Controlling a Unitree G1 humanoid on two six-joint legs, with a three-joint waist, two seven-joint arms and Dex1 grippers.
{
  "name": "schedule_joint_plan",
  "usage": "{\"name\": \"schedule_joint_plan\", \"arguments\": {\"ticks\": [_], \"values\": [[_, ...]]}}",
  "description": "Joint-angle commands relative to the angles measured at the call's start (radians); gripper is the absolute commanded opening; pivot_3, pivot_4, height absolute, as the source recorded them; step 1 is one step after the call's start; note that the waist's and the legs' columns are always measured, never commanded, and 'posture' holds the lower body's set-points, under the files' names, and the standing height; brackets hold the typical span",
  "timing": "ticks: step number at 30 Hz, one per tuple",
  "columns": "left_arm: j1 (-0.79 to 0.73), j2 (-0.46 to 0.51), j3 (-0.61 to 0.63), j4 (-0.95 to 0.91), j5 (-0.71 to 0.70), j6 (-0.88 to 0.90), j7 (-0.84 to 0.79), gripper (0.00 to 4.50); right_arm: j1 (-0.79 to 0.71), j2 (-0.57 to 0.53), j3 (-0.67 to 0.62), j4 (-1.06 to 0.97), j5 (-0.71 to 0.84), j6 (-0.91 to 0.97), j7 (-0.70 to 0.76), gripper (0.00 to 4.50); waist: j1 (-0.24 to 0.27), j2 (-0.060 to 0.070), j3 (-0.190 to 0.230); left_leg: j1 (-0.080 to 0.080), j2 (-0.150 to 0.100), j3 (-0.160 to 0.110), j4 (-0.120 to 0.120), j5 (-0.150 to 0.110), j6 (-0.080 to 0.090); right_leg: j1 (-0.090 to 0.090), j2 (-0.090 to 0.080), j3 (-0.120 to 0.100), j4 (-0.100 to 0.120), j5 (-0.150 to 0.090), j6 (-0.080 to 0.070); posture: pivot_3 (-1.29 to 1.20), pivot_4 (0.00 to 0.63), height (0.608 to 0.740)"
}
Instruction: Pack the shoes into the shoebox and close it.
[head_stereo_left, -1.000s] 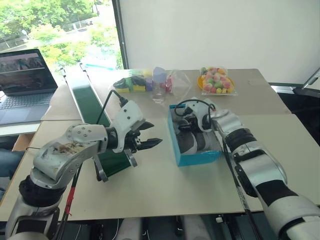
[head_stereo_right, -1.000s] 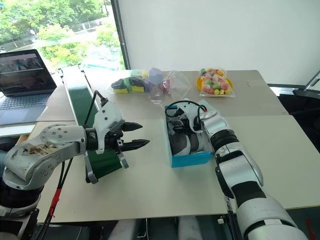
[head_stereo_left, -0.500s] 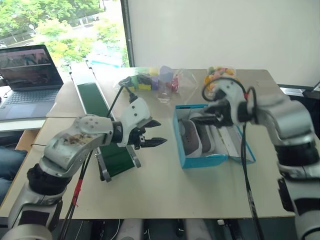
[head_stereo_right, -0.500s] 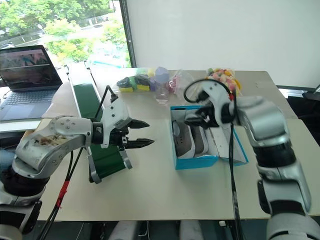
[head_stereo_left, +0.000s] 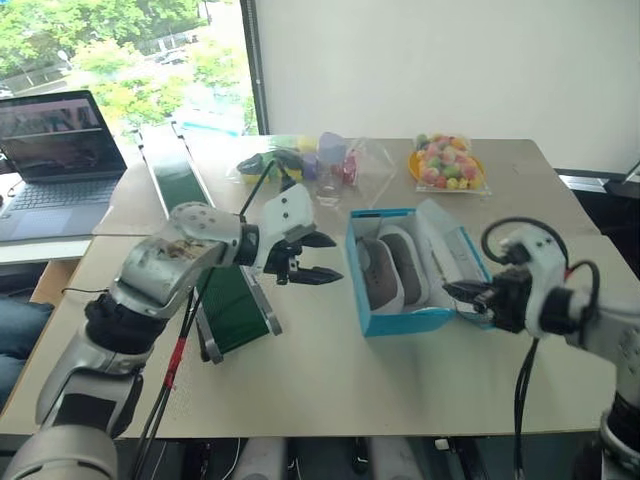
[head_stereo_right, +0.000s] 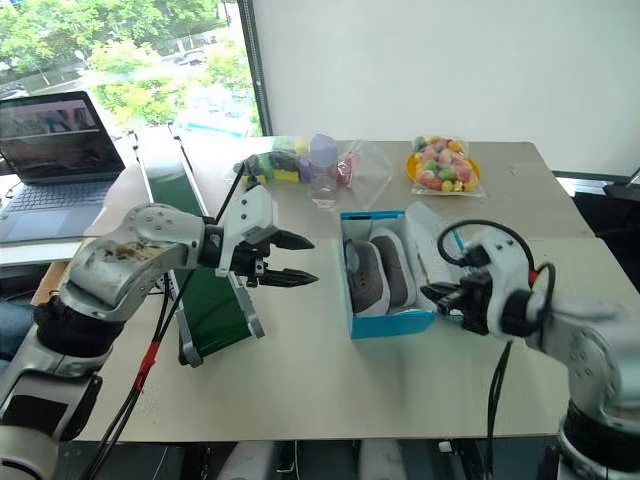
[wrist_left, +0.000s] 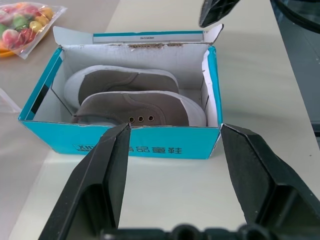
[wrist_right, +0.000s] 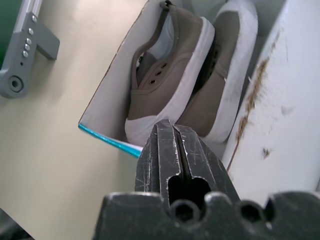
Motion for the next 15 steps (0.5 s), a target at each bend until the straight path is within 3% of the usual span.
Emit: {"name": "schedule_joint_plan", "arguments": {"ticks": [1,7,12,15], "values": [[-0.032,-0.008,0.010,0.002,0.020,-0.028,-0.029,3.05,0.094,0.079,-0.094,-0.017,0.026,0.007,-0.071,0.01,-0.002,0.000,0.000,0.000,0.000,0.000,0.000,0.000,0.000,0.000,0.000,0.000,0.000,0.000,0.000,0.00,0.150,0.740],[-0.028,-0.005,0.022,-0.010,0.031,-0.012,-0.040,3.05,0.196,0.189,-0.120,0.079,-0.006,-0.046,-0.128,0.01,-0.007,0.000,0.000,0.002,0.001,0.000,0.000,-0.002,-0.004,0.000,0.001,0.000,0.002,0.000,0.000,0.00,0.150,0.740],[-0.022,0.007,0.039,-0.032,0.028,0.016,-0.028,3.05,0.280,0.238,-0.039,0.253,-0.063,-0.265,-0.159,0.01,-0.007,0.000,0.000,0.003,0.001,0.000,0.000,-0.003,-0.005,0.001,0.000,0.000,0.002,0.000,0.000,0.00,0.150,0.740],[-0.019,0.016,0.047,-0.049,0.027,0.037,-0.021,3.05,0.260,0.302,0.013,0.452,-0.118,-0.515,-0.165,0.01,-0.014,0.000,0.000,0.003,0.001,0.001,0.000,-0.003,-0.005,0.001,0.001,0.001,0.001,0.000,0.000,0.00,0.150,0.740]]}}
